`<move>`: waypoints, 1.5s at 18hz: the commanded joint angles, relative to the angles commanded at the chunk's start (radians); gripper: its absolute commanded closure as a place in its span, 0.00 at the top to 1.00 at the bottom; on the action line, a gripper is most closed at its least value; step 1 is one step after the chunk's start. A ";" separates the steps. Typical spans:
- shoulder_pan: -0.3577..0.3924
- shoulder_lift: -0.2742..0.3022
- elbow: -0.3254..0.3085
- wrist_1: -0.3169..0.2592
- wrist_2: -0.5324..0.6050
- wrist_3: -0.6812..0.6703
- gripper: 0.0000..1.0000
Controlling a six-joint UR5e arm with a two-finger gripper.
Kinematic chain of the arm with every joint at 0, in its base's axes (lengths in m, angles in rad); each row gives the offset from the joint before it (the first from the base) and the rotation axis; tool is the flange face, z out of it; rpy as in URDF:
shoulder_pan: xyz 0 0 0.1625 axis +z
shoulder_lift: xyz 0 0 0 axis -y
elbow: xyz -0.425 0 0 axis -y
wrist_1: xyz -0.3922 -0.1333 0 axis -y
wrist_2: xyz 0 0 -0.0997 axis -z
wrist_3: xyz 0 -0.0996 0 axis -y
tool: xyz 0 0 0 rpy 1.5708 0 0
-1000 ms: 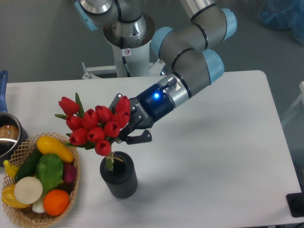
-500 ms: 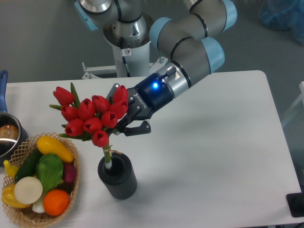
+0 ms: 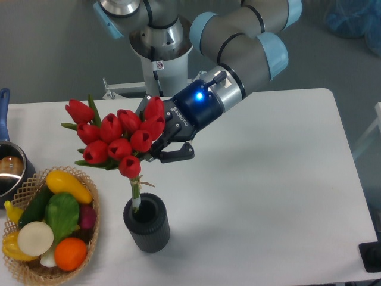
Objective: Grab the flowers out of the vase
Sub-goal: 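Lift the tulip bouquet straight up out of the black vase, then carry the held tulips up and away from the vase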
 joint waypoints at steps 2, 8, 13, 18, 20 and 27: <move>0.014 0.008 0.002 0.000 0.000 0.000 0.34; 0.070 0.041 0.008 0.000 0.000 -0.031 0.34; 0.161 0.058 0.009 0.003 0.026 -0.026 0.33; 0.283 0.066 0.003 0.006 0.060 -0.023 0.33; 0.343 0.072 0.005 0.006 0.095 -0.012 0.32; 0.477 0.089 -0.009 0.006 0.190 0.055 0.30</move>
